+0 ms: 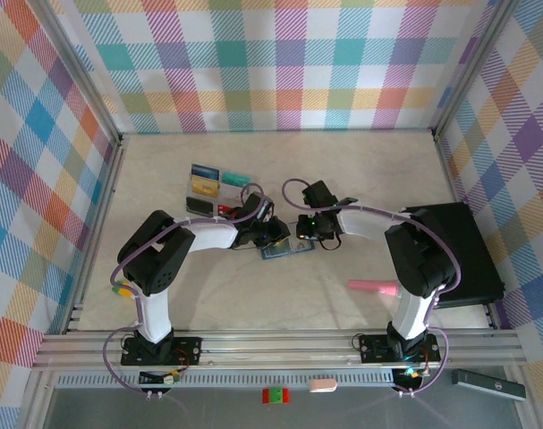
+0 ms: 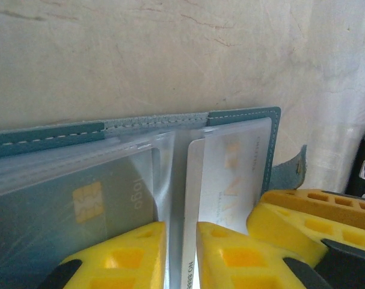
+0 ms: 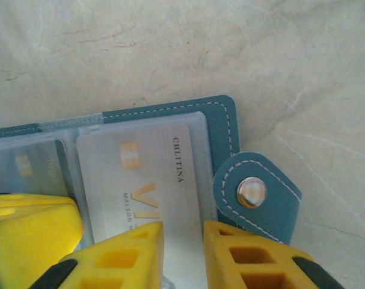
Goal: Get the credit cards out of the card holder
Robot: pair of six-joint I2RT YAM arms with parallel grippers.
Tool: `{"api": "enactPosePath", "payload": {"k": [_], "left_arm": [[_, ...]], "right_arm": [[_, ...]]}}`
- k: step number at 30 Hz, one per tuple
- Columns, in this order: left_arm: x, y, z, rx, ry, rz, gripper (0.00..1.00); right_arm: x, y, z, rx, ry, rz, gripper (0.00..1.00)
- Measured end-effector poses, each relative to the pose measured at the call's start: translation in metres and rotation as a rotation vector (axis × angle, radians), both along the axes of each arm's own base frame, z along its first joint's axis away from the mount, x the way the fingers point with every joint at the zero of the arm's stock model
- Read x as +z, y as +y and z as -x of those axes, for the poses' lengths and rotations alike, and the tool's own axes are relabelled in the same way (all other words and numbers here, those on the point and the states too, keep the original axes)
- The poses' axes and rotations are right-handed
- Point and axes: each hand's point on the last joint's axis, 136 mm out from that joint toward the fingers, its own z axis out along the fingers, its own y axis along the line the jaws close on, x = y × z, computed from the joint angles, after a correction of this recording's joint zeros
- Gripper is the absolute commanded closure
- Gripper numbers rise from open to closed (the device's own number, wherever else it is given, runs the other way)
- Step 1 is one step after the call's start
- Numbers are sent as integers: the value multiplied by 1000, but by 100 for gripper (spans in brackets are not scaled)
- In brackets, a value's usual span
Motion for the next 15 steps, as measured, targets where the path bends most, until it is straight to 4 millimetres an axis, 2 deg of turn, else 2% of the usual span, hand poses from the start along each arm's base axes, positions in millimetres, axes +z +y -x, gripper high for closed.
{"api": "enactPosePath", "payload": {"k": [13, 15], "left_arm": [[1, -2, 2, -27, -5, 4, 80], [1, -3, 3, -36, -7, 5, 82]], "right_arm": [[-5, 3, 3, -1, 29, -15, 78], [-5, 3, 3, -3, 31, -18, 78]]}}
